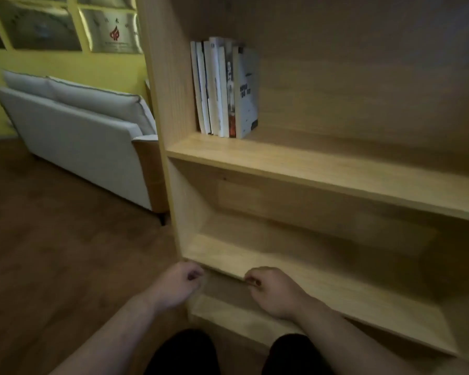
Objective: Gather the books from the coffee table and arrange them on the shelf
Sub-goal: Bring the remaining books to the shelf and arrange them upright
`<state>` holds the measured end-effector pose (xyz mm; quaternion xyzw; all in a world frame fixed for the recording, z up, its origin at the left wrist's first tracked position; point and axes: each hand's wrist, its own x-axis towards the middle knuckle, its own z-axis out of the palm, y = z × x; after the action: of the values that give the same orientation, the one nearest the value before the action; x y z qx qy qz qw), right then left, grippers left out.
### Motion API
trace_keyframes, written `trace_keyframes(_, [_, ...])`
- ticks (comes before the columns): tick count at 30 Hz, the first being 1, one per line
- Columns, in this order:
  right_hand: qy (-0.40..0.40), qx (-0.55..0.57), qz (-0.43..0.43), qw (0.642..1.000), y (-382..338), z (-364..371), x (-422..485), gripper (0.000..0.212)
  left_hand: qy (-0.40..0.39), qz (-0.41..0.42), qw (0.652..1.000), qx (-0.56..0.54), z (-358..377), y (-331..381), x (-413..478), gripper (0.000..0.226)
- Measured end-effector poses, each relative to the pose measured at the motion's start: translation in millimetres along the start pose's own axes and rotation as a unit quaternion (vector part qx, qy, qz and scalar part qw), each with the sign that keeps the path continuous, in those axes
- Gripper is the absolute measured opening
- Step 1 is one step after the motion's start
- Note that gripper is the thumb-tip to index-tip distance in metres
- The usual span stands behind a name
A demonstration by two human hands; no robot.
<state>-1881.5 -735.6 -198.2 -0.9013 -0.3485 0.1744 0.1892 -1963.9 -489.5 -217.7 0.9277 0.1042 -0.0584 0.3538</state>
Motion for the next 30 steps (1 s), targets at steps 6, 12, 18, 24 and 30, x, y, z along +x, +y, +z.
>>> trace_keyframes(6, [-0.103,0.024,0.065,0.992,45,50,47,0.038,-0.100,-0.090,0.991,-0.005,55,-59,25,0.014])
trace_keyframes(12, [-0.202,0.035,0.111,0.972,37,49,68,0.032,-0.172,-0.189,0.967,-0.020,52,-76,24,0.026])
trace_keyframes(18, [-0.250,0.070,0.198,0.945,-5,9,24,0.026,-0.243,-0.291,0.922,-0.080,2,-55,-52,0.024])
trace_keyframes(24, [-0.262,0.035,0.235,0.936,-75,-68,-18,0.032,-0.279,-0.310,0.899,-0.133,-85,-3,-153,0.008])
trace_keyframes(30, [-0.296,-0.005,0.229,0.927,-156,-117,-10,0.013,-0.312,-0.325,0.891,-0.058,-175,-7,-197,0.044])
